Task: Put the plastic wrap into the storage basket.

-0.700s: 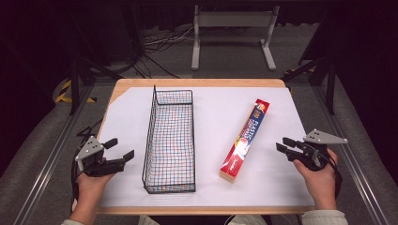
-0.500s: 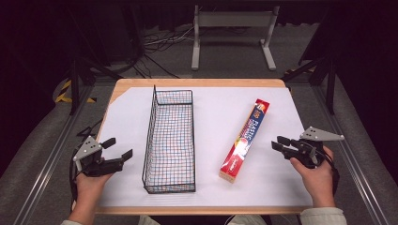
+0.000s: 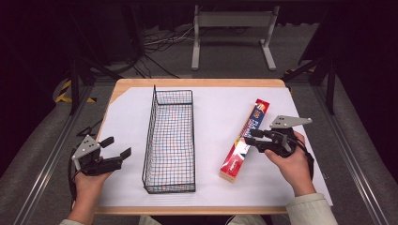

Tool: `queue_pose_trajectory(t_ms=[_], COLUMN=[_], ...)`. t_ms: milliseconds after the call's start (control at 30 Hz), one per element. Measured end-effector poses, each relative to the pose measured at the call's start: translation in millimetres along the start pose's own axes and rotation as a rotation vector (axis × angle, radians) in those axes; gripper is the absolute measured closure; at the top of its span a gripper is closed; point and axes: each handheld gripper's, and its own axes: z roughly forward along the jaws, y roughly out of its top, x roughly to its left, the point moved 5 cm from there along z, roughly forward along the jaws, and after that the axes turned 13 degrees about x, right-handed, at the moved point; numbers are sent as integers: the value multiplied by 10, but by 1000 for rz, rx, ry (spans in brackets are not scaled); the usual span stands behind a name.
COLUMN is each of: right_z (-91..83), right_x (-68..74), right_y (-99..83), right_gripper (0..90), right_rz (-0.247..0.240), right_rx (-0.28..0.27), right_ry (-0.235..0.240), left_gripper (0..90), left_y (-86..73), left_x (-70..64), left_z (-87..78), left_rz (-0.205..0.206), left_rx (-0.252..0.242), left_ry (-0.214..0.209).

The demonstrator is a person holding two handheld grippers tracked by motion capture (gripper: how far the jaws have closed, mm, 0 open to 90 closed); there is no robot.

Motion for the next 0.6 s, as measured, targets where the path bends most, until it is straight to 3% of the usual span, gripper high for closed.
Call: queue_pose_trajectory(t_ms=[267, 467, 533, 600], right_z=[216, 417, 493, 557], right_x=[241, 392, 446, 484], right_y=[312, 440, 465, 484], right_gripper=[591, 609, 612, 658], right_rz=[-65, -95, -89, -93], right_rx=[16, 44, 67, 73], right_ry=[44, 68, 95, 106], left_gripper=[166, 168, 169, 170], left_y=[6, 3, -1, -3], left_x=[9, 22, 33, 42], left_z=[-6, -8, -8, -11], left_rz=[1, -4, -6, -11], left_rx=[-3, -2, 1, -3], left_ry=[8, 16, 22, 25])
